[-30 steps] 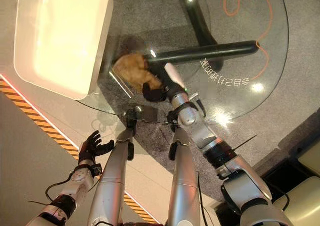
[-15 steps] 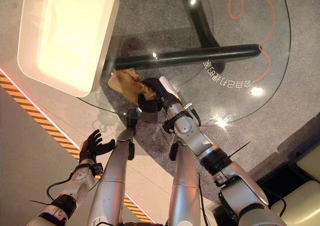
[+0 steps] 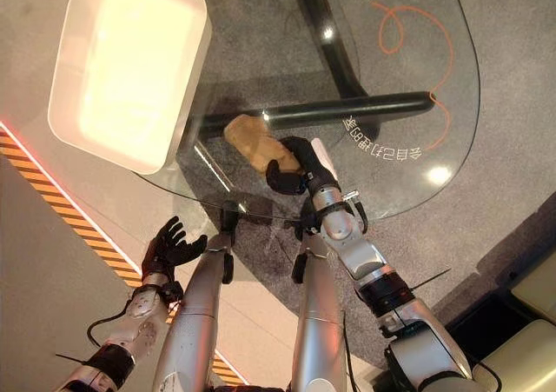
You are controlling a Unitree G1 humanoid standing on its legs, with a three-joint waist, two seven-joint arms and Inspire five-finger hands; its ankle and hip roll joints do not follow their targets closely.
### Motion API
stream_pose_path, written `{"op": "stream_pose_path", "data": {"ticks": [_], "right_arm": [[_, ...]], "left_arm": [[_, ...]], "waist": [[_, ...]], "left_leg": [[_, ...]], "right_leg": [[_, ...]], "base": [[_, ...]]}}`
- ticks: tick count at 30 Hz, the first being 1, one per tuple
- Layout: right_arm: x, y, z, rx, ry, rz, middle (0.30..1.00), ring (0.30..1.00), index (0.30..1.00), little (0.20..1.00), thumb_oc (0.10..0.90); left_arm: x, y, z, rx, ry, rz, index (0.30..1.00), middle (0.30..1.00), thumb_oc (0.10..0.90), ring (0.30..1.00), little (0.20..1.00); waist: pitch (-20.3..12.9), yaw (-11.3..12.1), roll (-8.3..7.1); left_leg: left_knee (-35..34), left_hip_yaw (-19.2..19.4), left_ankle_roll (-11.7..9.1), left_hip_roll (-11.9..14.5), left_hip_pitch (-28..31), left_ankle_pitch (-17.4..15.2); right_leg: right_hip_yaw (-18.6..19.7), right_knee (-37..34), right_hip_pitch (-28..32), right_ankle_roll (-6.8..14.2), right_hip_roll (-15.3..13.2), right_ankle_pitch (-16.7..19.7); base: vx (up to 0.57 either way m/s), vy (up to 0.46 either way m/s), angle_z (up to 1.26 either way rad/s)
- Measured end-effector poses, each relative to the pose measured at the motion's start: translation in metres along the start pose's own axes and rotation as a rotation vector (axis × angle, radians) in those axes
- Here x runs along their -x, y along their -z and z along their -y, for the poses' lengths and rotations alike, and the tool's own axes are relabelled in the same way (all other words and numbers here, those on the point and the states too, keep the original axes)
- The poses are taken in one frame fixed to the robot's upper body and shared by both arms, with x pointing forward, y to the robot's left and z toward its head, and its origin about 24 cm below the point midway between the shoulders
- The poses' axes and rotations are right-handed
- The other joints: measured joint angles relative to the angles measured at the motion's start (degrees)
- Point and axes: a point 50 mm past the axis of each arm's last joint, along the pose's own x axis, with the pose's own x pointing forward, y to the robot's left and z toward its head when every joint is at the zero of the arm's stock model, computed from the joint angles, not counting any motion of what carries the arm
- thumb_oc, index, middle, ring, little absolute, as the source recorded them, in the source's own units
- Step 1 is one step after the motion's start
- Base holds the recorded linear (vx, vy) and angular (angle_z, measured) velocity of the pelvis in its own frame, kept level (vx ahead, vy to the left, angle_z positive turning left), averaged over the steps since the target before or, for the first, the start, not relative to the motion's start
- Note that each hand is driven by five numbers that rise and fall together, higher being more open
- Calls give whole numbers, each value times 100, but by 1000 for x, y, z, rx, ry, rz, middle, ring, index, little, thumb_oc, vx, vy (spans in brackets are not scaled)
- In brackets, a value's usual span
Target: Wipe the table with a cloth and put it in the basket.
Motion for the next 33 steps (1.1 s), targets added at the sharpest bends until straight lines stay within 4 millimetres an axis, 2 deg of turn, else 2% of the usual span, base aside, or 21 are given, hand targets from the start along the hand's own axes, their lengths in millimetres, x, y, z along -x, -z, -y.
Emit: {"op": "stream_pose_path", "data": {"ticks": [4,8,12,22,28,33], "right_arm": [[12,19,-2,-61,-1,-65,300,300,300,200,100],[27,28,-7,-158,-7,-82,300,300,300,200,100],[33,19,-4,-229,11,-15,300,300,300,200,100],[59,2,19,-426,38,158,300,300,300,200,100],[69,-1,17,-507,-53,223,300,300,300,200,100],[74,-3,12,-509,-154,256,300,300,300,200,100]], "left_arm": [[12,4,0,36,43,1,900,900,800,900,900],[21,-2,4,100,93,27,900,900,800,900,900],[22,-14,10,151,142,59,900,900,800,900,900],[46,-32,23,420,408,83,900,900,800,900,900],[50,-38,30,533,558,87,900,900,800,900,900],[53,-43,35,709,655,73,900,900,800,900,900]], "waist": [[12,45,-17],[13,50,-21],[17,34,-23],[20,21,-28],[30,-2,-46],[43,-120,-149]], "left_leg": [[-162,-3,1,-1,392,12],[-299,-8,4,0,809,12],[-340,-14,5,11,980,13],[-405,6,78,14,1368,-35],[-338,34,96,26,1369,-48],[-325,62,105,45,1381,-55]], "right_leg": [[-16,-92,367,-18,-3,-5],[-35,-186,771,-11,-4,-42],[-47,-224,935,21,6,-78],[-43,-248,1306,33,5,-127],[-25,-250,1313,26,16,-117],[-11,-338,1353,-11,41,-42]], "base": [[-19,-41,2],[-4,-52,2],[3,-27,0],[0,0,0],[4,-3,-1],[10,-18,-3]]}}
